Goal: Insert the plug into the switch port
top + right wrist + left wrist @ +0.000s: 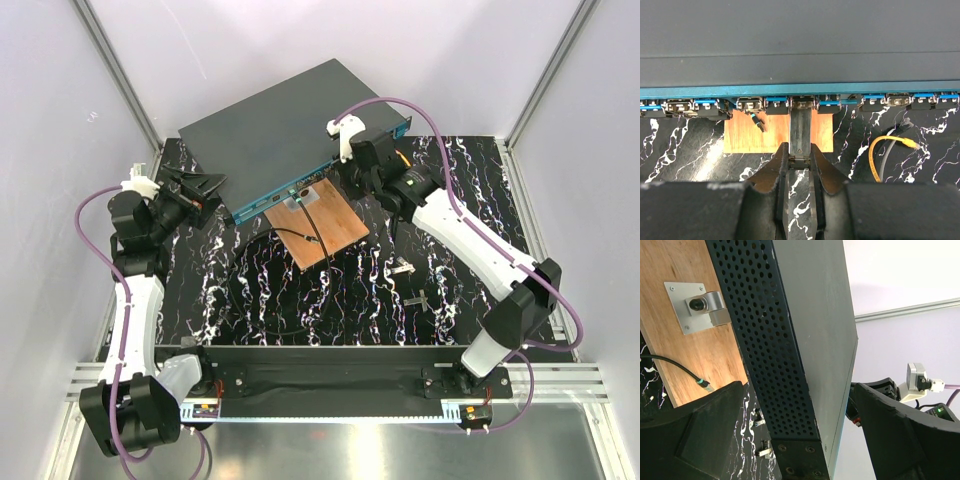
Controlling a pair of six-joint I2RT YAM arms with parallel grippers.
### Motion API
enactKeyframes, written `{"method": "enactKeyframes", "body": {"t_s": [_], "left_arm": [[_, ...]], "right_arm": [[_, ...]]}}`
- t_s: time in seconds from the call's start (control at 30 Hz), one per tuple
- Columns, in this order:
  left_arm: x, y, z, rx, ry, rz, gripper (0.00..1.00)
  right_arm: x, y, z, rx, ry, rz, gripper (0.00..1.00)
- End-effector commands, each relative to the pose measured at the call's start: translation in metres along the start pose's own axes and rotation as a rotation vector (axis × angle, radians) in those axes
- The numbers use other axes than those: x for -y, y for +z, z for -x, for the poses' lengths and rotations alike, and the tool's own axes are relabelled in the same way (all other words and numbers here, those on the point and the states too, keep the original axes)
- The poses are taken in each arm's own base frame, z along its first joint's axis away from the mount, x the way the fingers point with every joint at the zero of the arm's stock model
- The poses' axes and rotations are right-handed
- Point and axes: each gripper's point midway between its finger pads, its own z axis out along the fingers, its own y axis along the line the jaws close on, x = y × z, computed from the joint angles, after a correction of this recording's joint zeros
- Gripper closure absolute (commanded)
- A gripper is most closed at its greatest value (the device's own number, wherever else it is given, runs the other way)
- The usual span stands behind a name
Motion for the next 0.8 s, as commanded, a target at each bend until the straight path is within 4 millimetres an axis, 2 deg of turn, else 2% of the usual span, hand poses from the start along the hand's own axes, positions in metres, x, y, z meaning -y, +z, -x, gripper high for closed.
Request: {"method": "enactKeyframes", "body": {"t_s": [0.0, 0.4, 0.7, 0.77], "left_arm": [[0.02, 0.0, 0.003, -0.007, 0.044, -0.065, 0.01], [0.017, 0.002, 0.003, -0.012, 0.037, -0.062, 0.01], [0.018, 0.003, 0.004, -0.012, 0.035, -0.062, 0.01], [0.017, 0.003, 0.003, -0.014, 0.031, -0.06, 0.01]], "right_arm": [[-0.015, -0.007, 0.04, 0.114, 0.012, 0.075, 1.0], [-0.016, -0.003, 0.06, 0.17, 0.005, 0.076, 1.0], [-0.015, 0.004, 0.068, 0.199, -0.004, 0.062, 1.0], [-0.014, 0.004, 0.072, 0.222, 0.0, 0.056, 0.97]]}}
